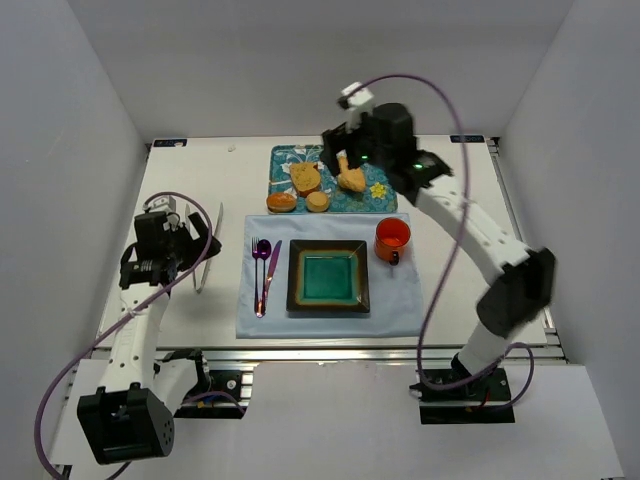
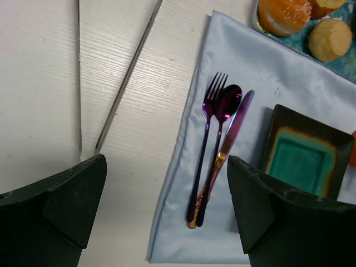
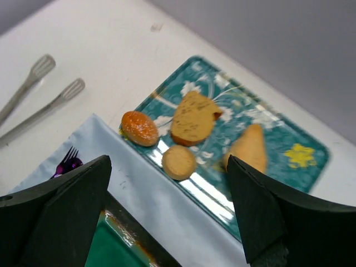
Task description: Place the bread
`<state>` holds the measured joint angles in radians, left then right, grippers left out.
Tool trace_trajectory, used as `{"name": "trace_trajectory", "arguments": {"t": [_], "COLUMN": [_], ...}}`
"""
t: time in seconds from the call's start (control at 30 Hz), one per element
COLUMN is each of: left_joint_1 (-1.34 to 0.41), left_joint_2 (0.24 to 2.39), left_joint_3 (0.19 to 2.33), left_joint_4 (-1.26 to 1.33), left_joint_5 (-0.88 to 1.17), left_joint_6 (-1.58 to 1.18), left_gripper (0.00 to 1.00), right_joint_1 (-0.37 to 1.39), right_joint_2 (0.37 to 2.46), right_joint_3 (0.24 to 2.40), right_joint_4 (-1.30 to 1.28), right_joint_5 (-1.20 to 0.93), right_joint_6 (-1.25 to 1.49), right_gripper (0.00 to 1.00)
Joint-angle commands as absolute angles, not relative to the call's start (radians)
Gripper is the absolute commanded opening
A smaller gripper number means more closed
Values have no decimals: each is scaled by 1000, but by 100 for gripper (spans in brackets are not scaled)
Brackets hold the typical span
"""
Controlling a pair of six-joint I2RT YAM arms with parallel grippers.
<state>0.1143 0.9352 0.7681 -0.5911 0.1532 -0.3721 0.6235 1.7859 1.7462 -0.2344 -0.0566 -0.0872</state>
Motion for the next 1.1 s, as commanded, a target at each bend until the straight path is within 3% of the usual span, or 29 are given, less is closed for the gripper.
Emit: {"name": "trace_trajectory", "arguments": {"t": [0.0, 0.07, 0.1, 0.17, 0.2, 0.3, 0.33, 0.37, 0.47, 0.53, 0.77, 1.07], "left_joint_1": [114, 112, 112, 113, 114, 112, 112, 110, 112, 112, 110, 110], "left_joint_2": [971, 1032, 1051, 1086, 1103, 1169, 1186, 1222, 1291, 1328, 1541, 1661], "left_joint_3": [796, 807, 807, 830, 836, 864, 868, 882, 896, 900, 963, 996], "left_joint_4": [-542, -517, -520, -523, -523, -534, -538, -548, -563, -557, -519, -457], "left_joint_5": [124, 112, 112, 86, 75, 25, 14, -33, -58, -63, -26, -3], "left_joint_6": [-301, -259, -244, -191, -170, -97, -63, -55, -17, -2, 58, 80], "left_gripper": [98, 98, 98, 98, 98, 98, 98, 98, 98, 98, 98, 96], "right_joint_1": [551, 392, 347, 270, 237, 144, 120, 112, 104, 104, 98, 80], "right_joint_2": [1622, 1534, 1514, 1477, 1441, 1372, 1358, 1330, 1289, 1272, 1232, 1246], "right_joint_3": [1614, 1511, 1493, 1448, 1422, 1321, 1299, 1261, 1198, 1169, 1111, 1100], "right_joint_4": [-247, -294, -319, -330, -322, -313, -314, -314, -307, -284, -268, -261], "right_joint_5": [-153, -527, -529, -734, -776, -894, -928, -942, -945, -934, -927, -928], "right_joint_6": [-105, -234, -273, -302, -304, -328, -334, -340, -333, -302, -279, -258], "right_gripper": [89, 85, 80, 68, 45, 9, 8, 10, 66, 76, 80, 80]}}
